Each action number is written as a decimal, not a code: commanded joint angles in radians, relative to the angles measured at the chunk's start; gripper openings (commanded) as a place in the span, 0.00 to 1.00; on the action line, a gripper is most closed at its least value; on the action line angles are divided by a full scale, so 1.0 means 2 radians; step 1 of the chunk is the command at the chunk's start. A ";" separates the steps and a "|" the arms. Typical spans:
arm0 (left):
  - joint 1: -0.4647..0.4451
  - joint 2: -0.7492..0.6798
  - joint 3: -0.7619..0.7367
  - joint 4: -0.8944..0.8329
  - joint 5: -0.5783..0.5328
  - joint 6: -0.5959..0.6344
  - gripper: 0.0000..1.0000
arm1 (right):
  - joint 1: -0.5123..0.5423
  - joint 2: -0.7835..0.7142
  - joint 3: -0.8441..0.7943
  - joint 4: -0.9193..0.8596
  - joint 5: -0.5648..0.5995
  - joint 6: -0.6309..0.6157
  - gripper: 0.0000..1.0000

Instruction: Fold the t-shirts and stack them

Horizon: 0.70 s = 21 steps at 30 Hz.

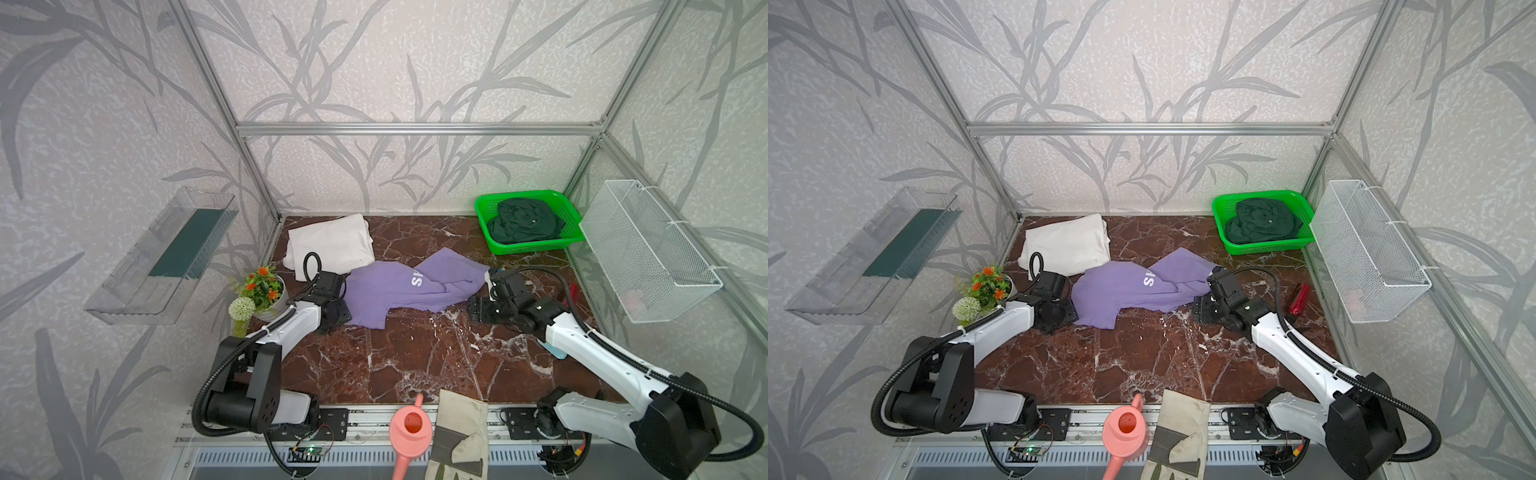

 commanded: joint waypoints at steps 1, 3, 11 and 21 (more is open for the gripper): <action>0.005 0.029 0.002 0.024 -0.002 -0.002 0.54 | -0.017 -0.012 -0.005 -0.016 -0.009 -0.011 0.80; 0.006 0.045 0.007 0.027 0.007 -0.004 0.45 | -0.030 -0.011 -0.008 -0.017 -0.009 -0.012 0.80; 0.006 -0.010 0.009 -0.006 0.033 -0.013 0.08 | -0.048 0.096 0.014 0.098 -0.013 -0.057 0.79; 0.006 -0.159 0.015 -0.097 0.030 -0.008 0.00 | -0.048 0.288 0.118 0.124 -0.041 -0.040 0.70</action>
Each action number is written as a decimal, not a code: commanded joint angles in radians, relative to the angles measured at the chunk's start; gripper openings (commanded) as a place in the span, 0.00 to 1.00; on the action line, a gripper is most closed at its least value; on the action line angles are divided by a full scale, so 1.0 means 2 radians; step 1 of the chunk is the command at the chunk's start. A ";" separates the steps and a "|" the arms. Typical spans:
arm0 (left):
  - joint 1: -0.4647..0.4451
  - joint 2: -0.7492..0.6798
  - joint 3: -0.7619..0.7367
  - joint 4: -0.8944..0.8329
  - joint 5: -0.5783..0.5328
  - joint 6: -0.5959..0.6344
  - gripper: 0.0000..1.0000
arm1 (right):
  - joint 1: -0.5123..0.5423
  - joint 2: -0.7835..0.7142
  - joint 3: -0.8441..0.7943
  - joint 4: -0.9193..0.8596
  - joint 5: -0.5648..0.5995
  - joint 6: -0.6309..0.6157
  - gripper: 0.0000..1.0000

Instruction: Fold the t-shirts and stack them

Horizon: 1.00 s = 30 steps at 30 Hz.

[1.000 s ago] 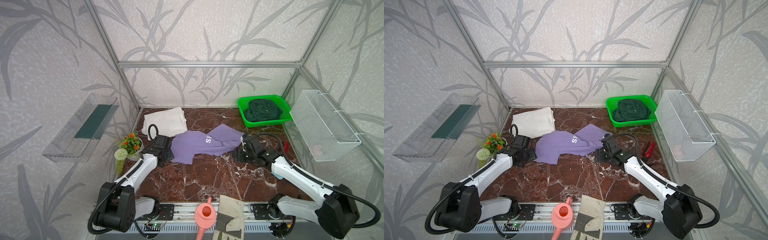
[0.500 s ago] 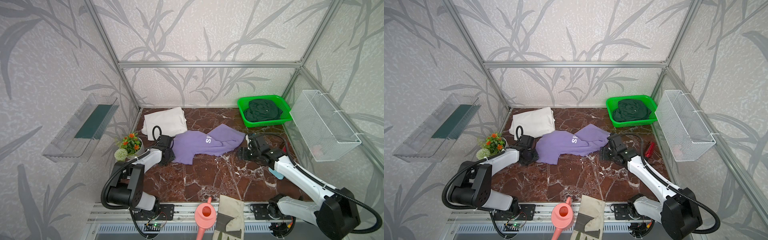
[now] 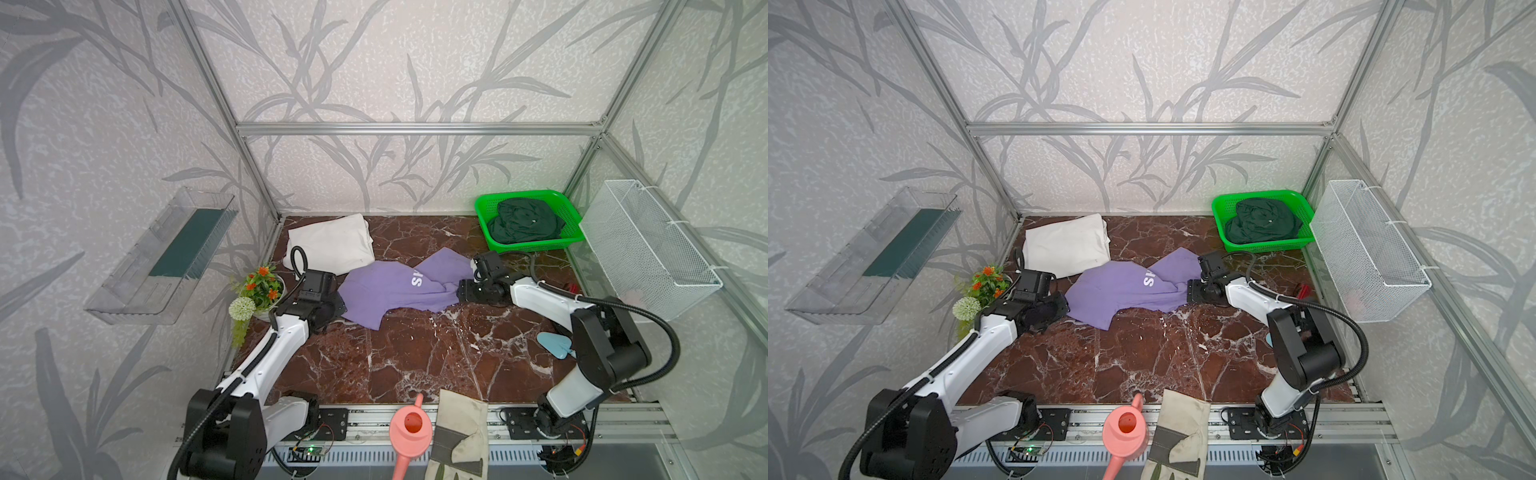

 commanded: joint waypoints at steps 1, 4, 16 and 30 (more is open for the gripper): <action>0.002 -0.015 0.007 -0.051 0.003 0.002 0.00 | 0.000 0.038 0.017 0.022 -0.006 0.005 0.61; 0.001 -0.022 0.010 -0.063 0.008 0.007 0.00 | -0.001 0.052 0.032 0.015 -0.013 0.006 0.22; 0.001 -0.120 0.014 -0.104 0.032 0.024 0.00 | 0.027 -0.226 -0.020 -0.122 0.021 -0.008 0.00; 0.001 -0.082 -0.009 -0.030 -0.056 -0.015 0.00 | 0.040 0.078 0.258 -0.220 -0.062 -0.048 0.21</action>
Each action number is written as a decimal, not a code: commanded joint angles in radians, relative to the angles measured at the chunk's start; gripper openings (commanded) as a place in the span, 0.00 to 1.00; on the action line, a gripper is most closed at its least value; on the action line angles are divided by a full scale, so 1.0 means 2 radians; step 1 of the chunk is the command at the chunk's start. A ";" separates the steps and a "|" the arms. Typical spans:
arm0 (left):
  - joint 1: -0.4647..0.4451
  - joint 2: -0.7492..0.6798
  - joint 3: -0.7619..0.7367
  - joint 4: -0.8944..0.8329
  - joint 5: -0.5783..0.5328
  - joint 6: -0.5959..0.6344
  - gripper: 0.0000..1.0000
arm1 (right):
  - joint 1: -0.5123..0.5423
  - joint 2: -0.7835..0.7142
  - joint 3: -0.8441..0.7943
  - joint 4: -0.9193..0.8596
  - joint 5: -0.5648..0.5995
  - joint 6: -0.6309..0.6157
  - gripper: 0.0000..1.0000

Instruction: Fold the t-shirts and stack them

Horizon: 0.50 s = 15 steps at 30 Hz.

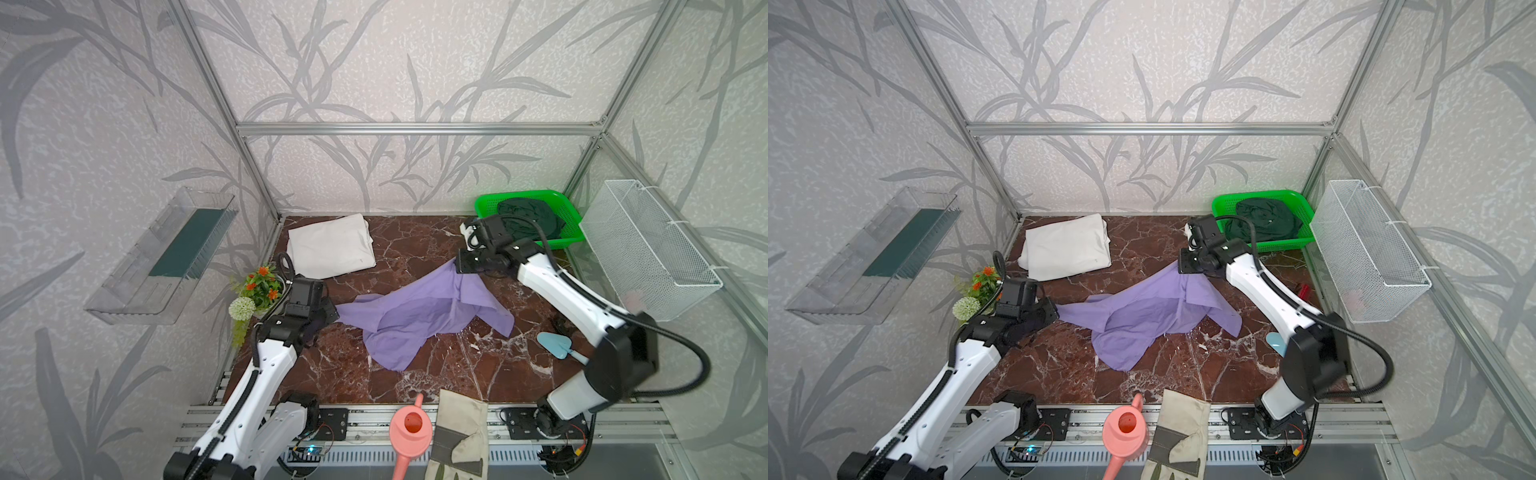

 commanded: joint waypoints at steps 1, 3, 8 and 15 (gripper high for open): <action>0.001 0.018 -0.004 0.025 -0.027 -0.015 0.00 | -0.001 0.088 0.047 -0.045 -0.037 -0.022 0.34; 0.001 0.029 0.004 0.017 -0.025 -0.016 0.00 | 0.000 0.098 0.054 -0.038 -0.027 -0.023 0.50; 0.001 0.028 -0.006 0.016 -0.012 -0.011 0.00 | 0.008 0.009 -0.038 -0.020 0.019 -0.015 0.63; 0.001 0.017 -0.023 0.021 0.003 -0.011 0.00 | 0.013 -0.093 -0.202 0.050 0.054 0.001 0.60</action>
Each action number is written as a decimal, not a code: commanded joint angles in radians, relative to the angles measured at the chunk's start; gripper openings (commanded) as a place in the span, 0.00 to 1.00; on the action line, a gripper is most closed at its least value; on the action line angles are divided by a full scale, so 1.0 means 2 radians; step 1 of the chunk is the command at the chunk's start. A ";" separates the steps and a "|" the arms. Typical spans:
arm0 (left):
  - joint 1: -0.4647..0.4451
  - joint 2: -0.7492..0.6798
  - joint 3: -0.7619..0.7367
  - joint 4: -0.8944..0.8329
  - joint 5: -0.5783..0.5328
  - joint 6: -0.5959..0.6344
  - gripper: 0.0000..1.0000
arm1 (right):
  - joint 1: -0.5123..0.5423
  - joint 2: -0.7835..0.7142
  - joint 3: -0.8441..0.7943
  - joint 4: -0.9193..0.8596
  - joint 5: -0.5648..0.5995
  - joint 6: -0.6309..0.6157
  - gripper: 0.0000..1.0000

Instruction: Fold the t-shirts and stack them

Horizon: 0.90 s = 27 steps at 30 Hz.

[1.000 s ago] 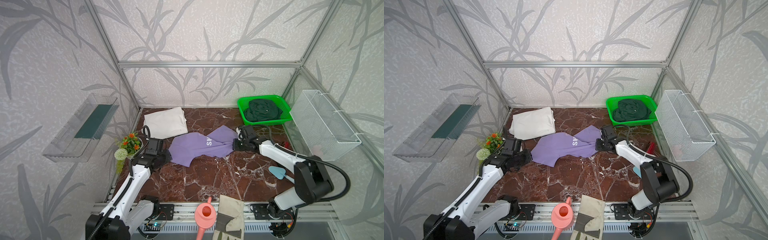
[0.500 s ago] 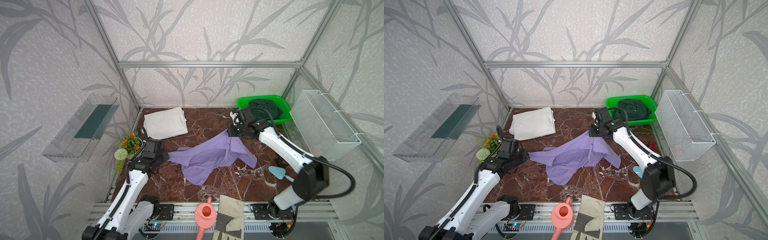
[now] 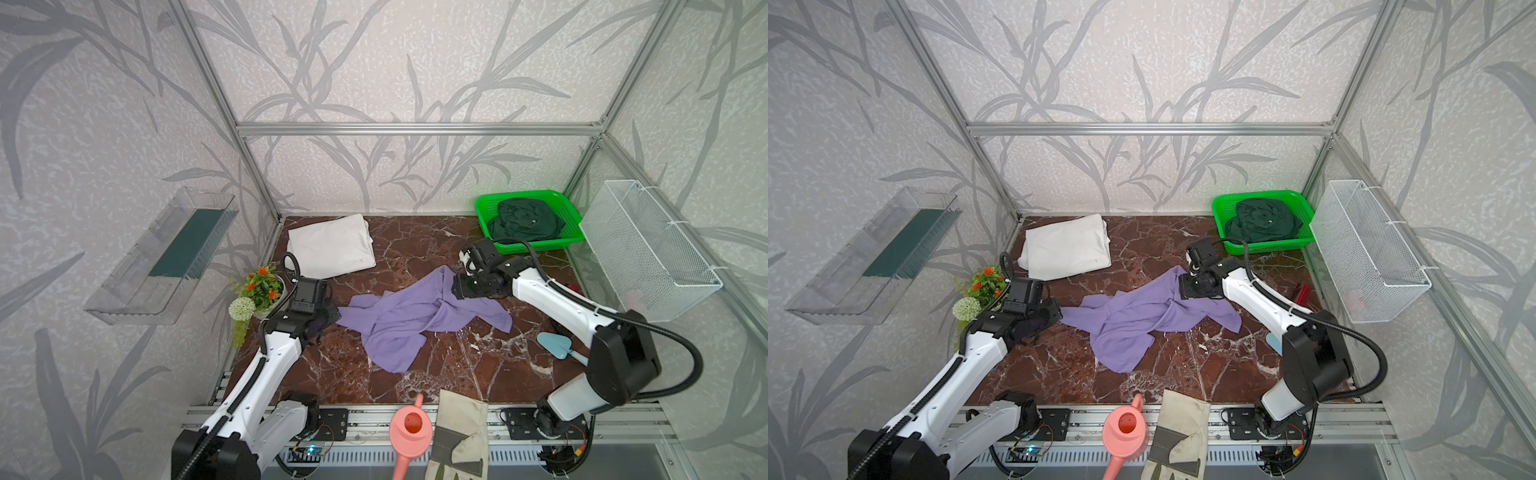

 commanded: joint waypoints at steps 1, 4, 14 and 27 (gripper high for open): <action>0.002 -0.007 -0.007 0.004 0.006 -0.005 0.00 | 0.002 0.005 -0.044 0.040 0.028 0.008 0.60; 0.001 -0.011 -0.007 0.005 0.012 -0.005 0.00 | 0.005 0.021 -0.033 0.053 0.034 0.006 0.57; 0.001 -0.025 -0.014 0.008 0.017 -0.006 0.00 | 0.026 0.166 0.064 -0.015 0.088 -0.011 0.52; 0.001 -0.020 -0.008 0.003 0.023 -0.001 0.00 | 0.033 0.186 0.072 -0.014 0.106 -0.008 0.11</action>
